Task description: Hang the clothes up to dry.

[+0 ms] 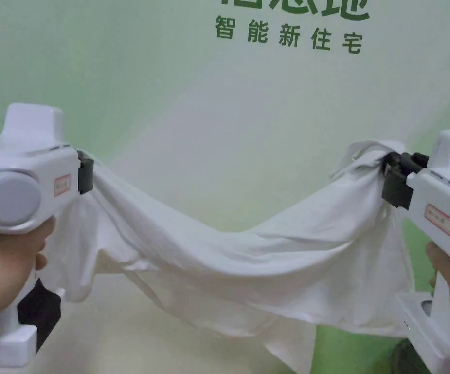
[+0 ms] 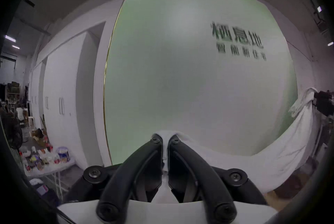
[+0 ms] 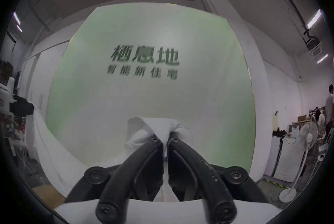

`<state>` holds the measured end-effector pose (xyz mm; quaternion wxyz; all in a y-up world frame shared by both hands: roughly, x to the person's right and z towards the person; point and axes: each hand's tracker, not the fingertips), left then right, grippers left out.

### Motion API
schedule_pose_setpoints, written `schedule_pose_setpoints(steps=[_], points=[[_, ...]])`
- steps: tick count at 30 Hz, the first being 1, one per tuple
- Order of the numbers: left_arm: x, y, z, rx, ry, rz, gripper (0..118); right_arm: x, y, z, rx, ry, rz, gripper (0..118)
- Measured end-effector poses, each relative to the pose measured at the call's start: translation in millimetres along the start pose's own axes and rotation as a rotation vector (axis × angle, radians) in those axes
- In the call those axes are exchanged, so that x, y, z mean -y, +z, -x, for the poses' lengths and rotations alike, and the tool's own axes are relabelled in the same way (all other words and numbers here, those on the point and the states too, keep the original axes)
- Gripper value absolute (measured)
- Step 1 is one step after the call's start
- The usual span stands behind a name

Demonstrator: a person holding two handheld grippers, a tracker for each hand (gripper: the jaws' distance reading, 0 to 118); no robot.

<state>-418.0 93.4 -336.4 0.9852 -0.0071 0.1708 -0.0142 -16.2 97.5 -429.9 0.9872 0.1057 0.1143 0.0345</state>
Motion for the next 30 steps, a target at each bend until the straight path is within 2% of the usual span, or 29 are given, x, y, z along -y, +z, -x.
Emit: schedule_pose_setpoints(steps=[4, 6, 8, 10, 13, 18, 22, 26, 29, 30], points=[[86, 22, 9, 0.064, -0.038, 0.213, 4, 68, 43, -2, -0.054, 0.006, 0.142, 5], [127, 43, 11, 0.132, -0.058, 0.252, 4, 99, 66, -3, -0.092, -0.012, 0.207, 5], [163, 62, 8, 0.124, -0.106, 0.333, 4, 128, 89, -5, -0.102, -0.007, 0.281, 5], [189, 80, 10, 0.148, -0.051, 0.388, 4, 148, 112, -6, -0.111, -0.003, 0.353, 5], [222, 107, 9, 0.160, -0.062, 0.502, 4, 173, 144, -11, -0.124, -0.003, 0.452, 5], [257, 154, 13, 0.198, -0.116, 0.616, 4, 198, 200, -20, -0.165, -0.038, 0.555, 5], [272, 184, 29, 0.197, -0.069, 0.640, 4, 205, 239, -31, -0.169, -0.011, 0.600, 5], [287, 208, 33, 0.223, -0.142, 0.732, 4, 210, 270, -46, -0.163, -0.054, 0.649, 5], [294, 217, 34, 0.218, -0.136, 0.737, 4, 215, 284, -53, -0.190, -0.117, 0.688, 5], [294, 217, 34, 0.215, -0.135, 0.736, 4, 217, 286, -54, -0.195, -0.115, 0.694, 5]])
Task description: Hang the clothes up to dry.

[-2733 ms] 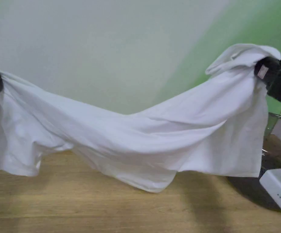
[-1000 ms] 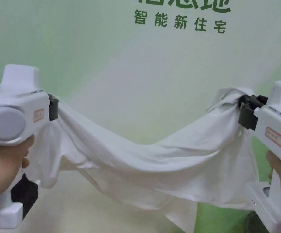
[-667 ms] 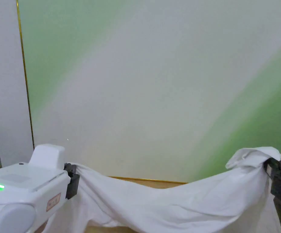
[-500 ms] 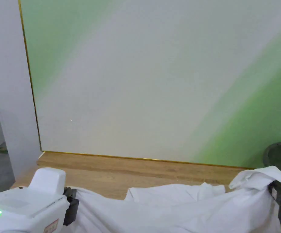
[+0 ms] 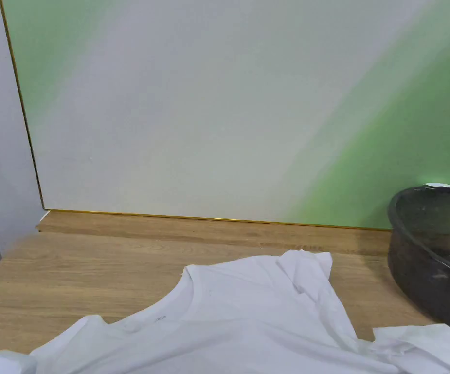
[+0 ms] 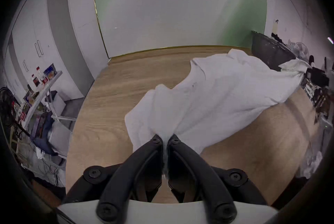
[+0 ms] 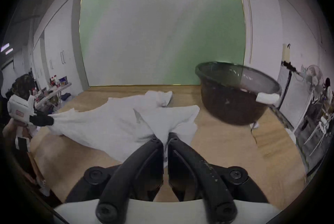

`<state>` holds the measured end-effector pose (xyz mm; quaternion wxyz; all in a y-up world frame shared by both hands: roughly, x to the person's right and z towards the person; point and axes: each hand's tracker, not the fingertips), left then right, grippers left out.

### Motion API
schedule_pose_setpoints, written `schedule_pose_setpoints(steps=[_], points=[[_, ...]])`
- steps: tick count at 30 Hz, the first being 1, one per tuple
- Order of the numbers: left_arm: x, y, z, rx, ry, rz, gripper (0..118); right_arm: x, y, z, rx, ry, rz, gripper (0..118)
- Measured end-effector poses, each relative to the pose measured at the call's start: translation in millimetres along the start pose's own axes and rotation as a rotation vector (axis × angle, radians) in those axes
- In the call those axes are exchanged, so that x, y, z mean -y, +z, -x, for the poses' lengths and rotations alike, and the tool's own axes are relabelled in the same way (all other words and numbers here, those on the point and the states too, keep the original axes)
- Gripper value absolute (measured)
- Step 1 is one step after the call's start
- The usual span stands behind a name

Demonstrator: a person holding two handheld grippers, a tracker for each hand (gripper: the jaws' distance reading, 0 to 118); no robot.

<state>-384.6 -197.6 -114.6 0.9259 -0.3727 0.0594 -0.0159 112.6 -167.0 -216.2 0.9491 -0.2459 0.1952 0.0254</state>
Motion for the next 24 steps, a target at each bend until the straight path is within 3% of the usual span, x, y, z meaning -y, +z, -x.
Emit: schedule_pose_setpoints(steps=[4, 6, 7, 9, 10, 11, 14, 17, 19, 20, 22, 23, 24], points=[[-4, 1, -4, -0.005, 0.017, -0.009, 4, 14, -8, 0, -0.067, 0.020, 0.083, 5], [-10, 0, -6, -0.034, -0.014, -0.004, 12, 17, -11, -1, -0.083, 0.018, 0.112, 13], [-14, 2, -7, -0.054, -0.020, -0.021, 24, 17, -11, -1, -0.112, 0.018, 0.120, 24], [-26, 9, -9, -0.081, -0.019, -0.059, 67, 14, -4, -4, -0.151, 0.029, 0.108, 74], [-34, 15, -9, -0.081, -0.012, -0.091, 77, 11, 2, -6, -0.188, 0.033, 0.091, 90], [-42, 20, -9, -0.069, -0.005, -0.121, 78, 9, 10, -11, -0.234, 0.015, 0.057, 98], [-65, 32, -15, -0.061, -0.022, -0.187, 78, -4, 28, -29, -0.245, -0.058, -0.056, 98], [-80, 27, -29, -0.023, -0.044, -0.213, 78, -6, 28, -45, -0.037, -0.069, -0.069, 98], [-88, 14, -43, 0.042, -0.037, -0.193, 65, -1, 18, -47, 0.081, -0.051, 0.000, 92], [-90, 5, -51, 0.082, -0.030, -0.178, 43, 4, 12, -51, 0.103, -0.054, 0.034, 74], [-95, -13, -63, 0.130, -0.034, -0.154, 14, 16, -2, -59, 0.080, -0.082, 0.080, 16], [-97, -21, -71, 0.140, -0.042, -0.152, 12, 21, -8, -62, 0.076, -0.104, 0.100, 3], [-98, -30, -80, 0.151, -0.051, -0.146, 10, 26, -13, -63, 0.098, -0.128, 0.120, 3]])
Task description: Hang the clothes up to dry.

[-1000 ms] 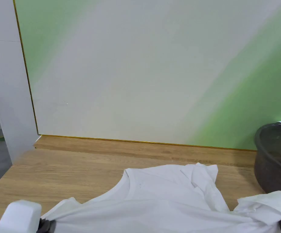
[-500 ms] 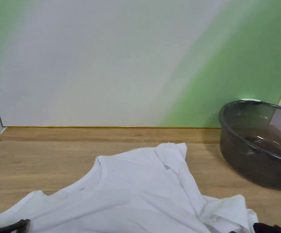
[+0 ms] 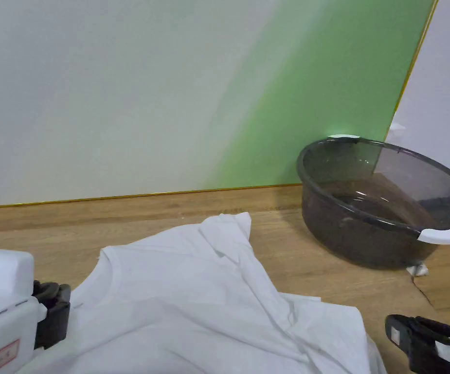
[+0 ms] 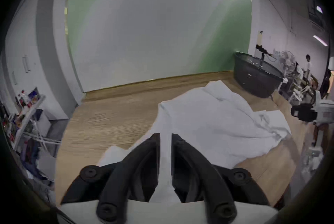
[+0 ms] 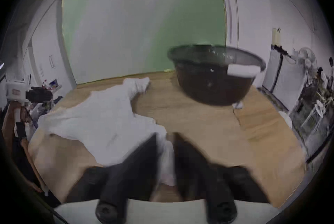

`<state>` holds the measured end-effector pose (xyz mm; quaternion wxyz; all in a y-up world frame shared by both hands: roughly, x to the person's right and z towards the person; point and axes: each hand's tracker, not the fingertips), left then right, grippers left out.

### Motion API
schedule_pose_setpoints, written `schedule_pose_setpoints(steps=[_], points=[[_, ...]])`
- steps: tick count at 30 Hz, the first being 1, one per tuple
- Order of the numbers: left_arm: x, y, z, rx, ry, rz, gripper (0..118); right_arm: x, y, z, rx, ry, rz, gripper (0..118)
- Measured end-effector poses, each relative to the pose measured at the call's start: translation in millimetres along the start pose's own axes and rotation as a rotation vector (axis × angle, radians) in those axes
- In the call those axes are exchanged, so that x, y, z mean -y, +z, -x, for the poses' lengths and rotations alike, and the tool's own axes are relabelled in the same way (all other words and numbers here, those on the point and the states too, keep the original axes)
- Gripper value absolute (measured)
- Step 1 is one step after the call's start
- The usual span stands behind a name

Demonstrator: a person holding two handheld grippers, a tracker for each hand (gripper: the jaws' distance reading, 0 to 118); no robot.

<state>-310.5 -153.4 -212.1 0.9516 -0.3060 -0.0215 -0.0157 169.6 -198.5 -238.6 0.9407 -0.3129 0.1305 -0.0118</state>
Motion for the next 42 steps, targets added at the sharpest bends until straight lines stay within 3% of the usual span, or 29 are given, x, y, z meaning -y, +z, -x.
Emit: schedule_pose_setpoints(steps=[2, 4, 5, 8, 9, 10, 14, 16, 17, 18, 19, 20, 21, 22, 26, 27, 30, 33, 37, 40, 42], points=[[-3, -18, -7, 0.089, -0.005, 0.036, 8, 5, -3, -3, 0.032, 0.030, 0.024, 7], [-5, -30, -16, 0.127, 0.029, 0.050, 6, 12, -1, -9, 0.002, 0.077, 0.027, 21], [-6, -35, -19, 0.132, 0.027, 0.054, 6, 15, 0, -11, -0.030, 0.114, 0.036, 21], [-11, -48, -26, 0.163, 0.005, 0.070, 5, 26, 2, -11, -0.165, 0.192, 0.102, 101], [-13, -52, -28, 0.168, -0.003, 0.071, 5, 29, 1, -11, -0.189, 0.196, 0.118, 108], [-16, -57, -29, 0.167, -0.009, 0.077, 5, 33, -1, -11, -0.209, 0.198, 0.126, 108], [-32, -80, -39, 0.170, -0.037, 0.096, 5, 38, -25, -6, -0.107, 0.271, 0.176, 107], [-42, -93, -44, 0.173, -0.050, 0.103, 5, 37, -39, -7, -0.128, 0.262, 0.190, 107], [-48, -99, -47, 0.177, -0.054, 0.107, 5, 36, -46, -8, -0.134, 0.252, 0.200, 98], [-53, -106, -49, 0.183, -0.056, 0.108, 5, 35, -50, -8, -0.136, 0.253, 0.198, 79], [-60, -113, -51, 0.200, -0.067, 0.117, 6, 33, -51, -7, -0.153, 0.261, 0.169, 53], [-67, -120, -54, 0.210, -0.079, 0.122, 11, 30, -52, -7, -0.147, 0.268, 0.152, 13], [-74, -127, -57, 0.215, -0.087, 0.120, 17, 28, -55, -8, -0.187, 0.229, 0.166, 7], [-82, -137, -60, 0.223, -0.102, 0.118, 23, 25, -55, -8, -0.167, 0.232, 0.162, 7], [-119, -185, -72, 0.297, -0.153, 0.105, 92, 20, -52, -5, -0.143, 0.231, 0.159, 7], [-127, -197, -75, 0.308, -0.179, 0.103, 100, 18, -48, -5, -0.155, 0.220, 0.145, 7], [-153, -241, -88, 0.346, -0.256, 0.121, 102, 12, -41, -4, -0.154, 0.193, 0.128, 7], [-173, -285, -104, 0.329, -0.226, 0.159, 101, 6, -39, -6, -0.117, 0.163, 0.122, 7], [-179, -327, -126, 0.446, -0.142, 0.308, 100, 2, -39, -7, -0.113, 0.148, 0.116, 7], [-166, -348, -140, 0.377, -0.207, 0.355, 93, 1, -40, -8, -0.110, 0.141, 0.124, 7], [-156, -349, -147, 0.326, -0.260, 0.304, 75, 0, -41, -10, -0.105, 0.138, 0.128, 7]])
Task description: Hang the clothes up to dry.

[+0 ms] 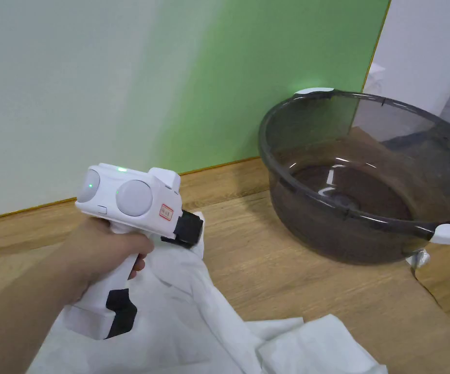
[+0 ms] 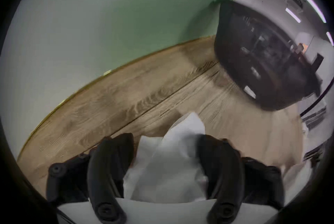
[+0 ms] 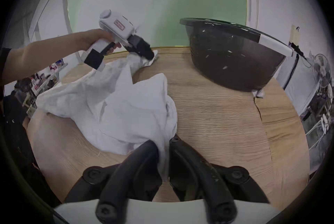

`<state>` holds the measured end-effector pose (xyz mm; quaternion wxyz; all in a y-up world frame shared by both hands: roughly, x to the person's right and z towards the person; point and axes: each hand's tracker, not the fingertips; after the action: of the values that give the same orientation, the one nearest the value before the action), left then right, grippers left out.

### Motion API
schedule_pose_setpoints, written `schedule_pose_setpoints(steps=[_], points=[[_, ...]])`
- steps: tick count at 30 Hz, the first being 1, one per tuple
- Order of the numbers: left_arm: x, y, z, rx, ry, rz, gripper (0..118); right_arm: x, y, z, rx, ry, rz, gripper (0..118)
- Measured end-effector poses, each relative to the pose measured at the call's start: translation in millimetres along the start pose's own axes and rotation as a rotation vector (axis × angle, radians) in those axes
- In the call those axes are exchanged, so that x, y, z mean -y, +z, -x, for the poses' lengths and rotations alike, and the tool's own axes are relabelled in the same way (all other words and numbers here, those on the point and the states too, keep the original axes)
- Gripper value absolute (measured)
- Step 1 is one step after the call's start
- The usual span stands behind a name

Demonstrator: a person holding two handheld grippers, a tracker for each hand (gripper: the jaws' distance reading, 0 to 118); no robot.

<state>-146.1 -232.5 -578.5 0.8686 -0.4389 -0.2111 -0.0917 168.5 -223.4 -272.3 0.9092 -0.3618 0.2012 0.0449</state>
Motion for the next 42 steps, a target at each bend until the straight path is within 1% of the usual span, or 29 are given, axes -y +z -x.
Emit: schedule_pose_setpoints(steps=[1, 2, 3, 4, 5, 6, 8, 9, 11, 12, 14, 15, 17, 18, 19, 20, 21, 25, 29, 33, 34, 40, 42], points=[[-2, 1, -1, -0.057, -0.046, -0.019, 66, -1, 0, -1, 0.005, 0.000, 0.002, 7], [-3, 7, -1, -0.030, -0.001, -0.007, 50, -1, -1, -1, 0.020, -0.007, 0.001, 7], [-6, 13, -1, 0.025, 0.051, 0.027, 20, -3, -1, -2, 0.028, -0.018, 0.001, 7], [-1, 17, -1, 0.021, 0.071, 0.041, 8, -4, -1, -3, 0.024, -0.028, -0.004, 7], [4, 21, -3, -0.013, 0.054, 0.034, 7, -6, -2, -4, 0.031, -0.038, -0.013, 7], [7, 23, -4, -0.044, 0.007, 0.046, 7, -8, -1, -3, 0.043, -0.049, -0.022, 7], [15, 40, 4, -0.116, -0.067, 0.004, 7, -14, 3, -3, 0.043, -0.057, -0.039, 7], [14, 51, 11, -0.165, 0.015, -0.048, 7, -17, 6, -2, 0.056, -0.058, -0.062, 7], [9, 92, 32, -0.119, 0.133, -0.151, 7, -26, 14, -2, 0.067, -0.065, -0.085, 7], [13, 114, 37, -0.119, 0.142, -0.182, 7, -32, 18, -1, 0.085, -0.070, -0.116, 7], [12, 162, 43, -0.211, 0.118, -0.293, 7, -46, 27, 2, 0.089, -0.076, -0.158, 7], [11, 189, 46, -0.227, 0.119, -0.329, 7, -55, 32, 4, 0.090, -0.075, -0.201, 7], [15, 253, 54, -0.239, 0.163, -0.436, 7, -80, 44, 13, 0.100, -0.048, -0.272, 7], [16, 278, 55, -0.249, 0.181, -0.460, 7, -91, 49, 17, 0.106, -0.027, -0.305, 7], [19, 308, 56, -0.279, 0.195, -0.522, 7, -105, 55, 22, 0.098, -0.007, -0.343, 7], [23, 337, 57, -0.304, 0.198, -0.552, 7, -119, 61, 27, 0.099, -0.013, -0.383, 7], [26, 362, 58, -0.319, 0.209, -0.604, 7, -134, 67, 32, 0.078, -0.008, -0.412, 7], [44, 459, 59, -0.415, 0.262, -0.767, 7, -195, 100, 57, 0.082, 0.033, -0.585, 7], [59, 534, 58, -0.512, 0.289, -0.858, 7, -259, 137, 73, 0.024, -0.003, -0.722, 7], [67, 585, 59, -0.634, 0.292, -0.933, 7, -312, 169, 85, 0.028, -0.021, -0.809, 7], [69, 597, 60, -0.657, 0.295, -0.953, 7, -326, 176, 89, 0.028, -0.012, -0.814, 7], [60, 638, 72, -0.719, 0.261, -1.078, 7, -383, 201, 111, 0.081, 0.014, -0.891, 7], [55, 648, 76, -0.721, 0.270, -1.085, 7, -397, 205, 115, 0.077, 0.009, -0.900, 7]])
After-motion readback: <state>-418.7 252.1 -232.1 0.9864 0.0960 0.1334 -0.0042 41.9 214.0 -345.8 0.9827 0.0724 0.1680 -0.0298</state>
